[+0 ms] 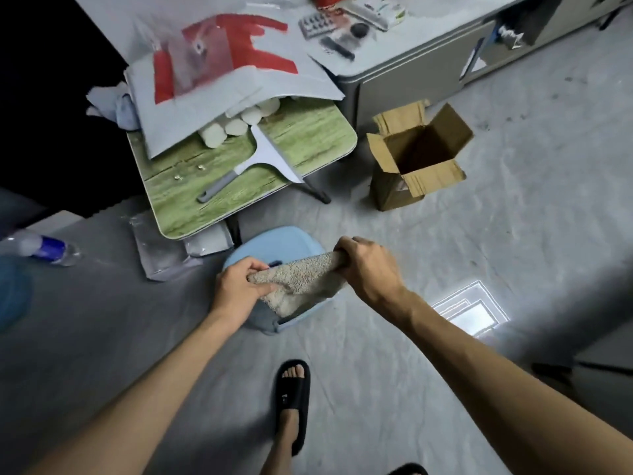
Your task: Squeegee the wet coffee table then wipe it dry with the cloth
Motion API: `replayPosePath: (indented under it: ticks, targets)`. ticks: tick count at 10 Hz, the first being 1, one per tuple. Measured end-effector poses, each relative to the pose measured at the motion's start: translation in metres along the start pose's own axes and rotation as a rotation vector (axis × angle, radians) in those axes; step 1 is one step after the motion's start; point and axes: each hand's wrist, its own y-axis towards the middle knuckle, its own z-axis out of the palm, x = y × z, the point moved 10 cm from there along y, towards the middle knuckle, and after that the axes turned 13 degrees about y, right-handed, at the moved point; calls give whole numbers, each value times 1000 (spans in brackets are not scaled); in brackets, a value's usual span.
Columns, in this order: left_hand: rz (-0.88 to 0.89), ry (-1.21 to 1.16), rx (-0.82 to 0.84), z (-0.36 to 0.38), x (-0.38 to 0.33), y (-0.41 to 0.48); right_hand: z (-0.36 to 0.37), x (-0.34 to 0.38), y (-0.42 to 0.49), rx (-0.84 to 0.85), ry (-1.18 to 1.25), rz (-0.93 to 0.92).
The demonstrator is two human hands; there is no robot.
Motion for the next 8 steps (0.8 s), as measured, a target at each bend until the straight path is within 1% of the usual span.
replayPosePath:
  ticks: [1, 2, 3, 4, 5, 6, 7, 8]
  targets:
    - [-35, -60, 62, 13, 71, 54, 74, -1, 40, 42, 44, 20]
    - [-48, -76, 124, 24, 108, 74, 113, -5, 49, 114, 31, 26]
    - [-82, -118, 216, 33, 150, 95, 153, -3, 65, 226, -29, -8]
    - [-97, -152, 220, 30, 163, 113, 166, -4, 89, 253, -3, -2]
    - [-175, -159, 130, 29, 183, 155, 182, -16, 142, 145, 158, 107]
    - [-265, -76, 137, 40, 202, 179, 211, -31, 166, 137, 241, 215]
    - [-305, -32, 228, 52, 209, 185, 253, -58, 163, 267, 257, 384]
    - [-309, -56, 274, 53, 207, 183, 262, -64, 156, 312, 233, 406]
